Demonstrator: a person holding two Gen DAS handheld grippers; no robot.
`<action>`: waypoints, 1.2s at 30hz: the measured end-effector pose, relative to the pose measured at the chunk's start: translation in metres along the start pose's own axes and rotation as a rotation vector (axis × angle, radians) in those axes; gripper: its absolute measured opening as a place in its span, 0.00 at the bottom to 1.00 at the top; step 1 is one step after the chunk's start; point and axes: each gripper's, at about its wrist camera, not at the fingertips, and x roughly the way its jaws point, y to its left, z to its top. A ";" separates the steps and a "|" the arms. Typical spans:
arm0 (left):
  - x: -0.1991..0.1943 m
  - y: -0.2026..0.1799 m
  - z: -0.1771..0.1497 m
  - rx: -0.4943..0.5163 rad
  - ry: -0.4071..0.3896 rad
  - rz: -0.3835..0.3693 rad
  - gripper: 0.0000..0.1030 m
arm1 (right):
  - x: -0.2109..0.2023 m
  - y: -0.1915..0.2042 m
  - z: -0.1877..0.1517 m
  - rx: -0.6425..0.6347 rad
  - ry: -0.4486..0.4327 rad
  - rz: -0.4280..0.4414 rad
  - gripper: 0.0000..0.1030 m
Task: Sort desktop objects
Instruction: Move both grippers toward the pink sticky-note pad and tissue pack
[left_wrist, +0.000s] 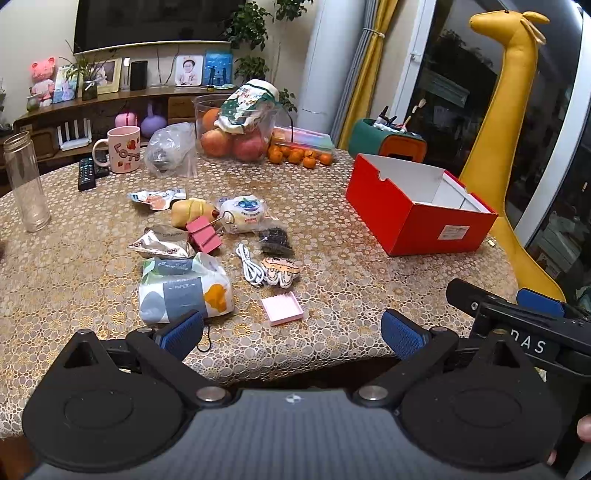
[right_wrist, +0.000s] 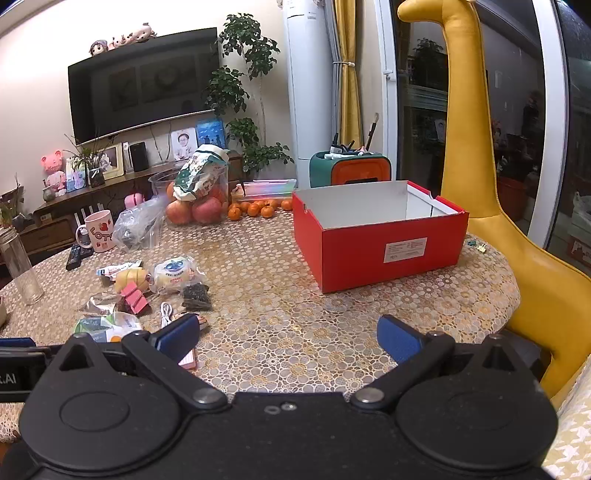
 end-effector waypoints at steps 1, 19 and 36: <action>0.000 0.000 0.000 -0.001 -0.002 0.002 1.00 | 0.000 0.000 0.000 0.000 0.000 0.000 0.99; -0.009 0.006 0.002 0.000 -0.053 0.024 1.00 | 0.001 0.006 -0.004 -0.015 0.009 0.010 0.99; 0.005 0.015 0.007 -0.011 -0.080 0.012 1.00 | 0.017 0.023 -0.007 -0.105 0.020 0.098 0.99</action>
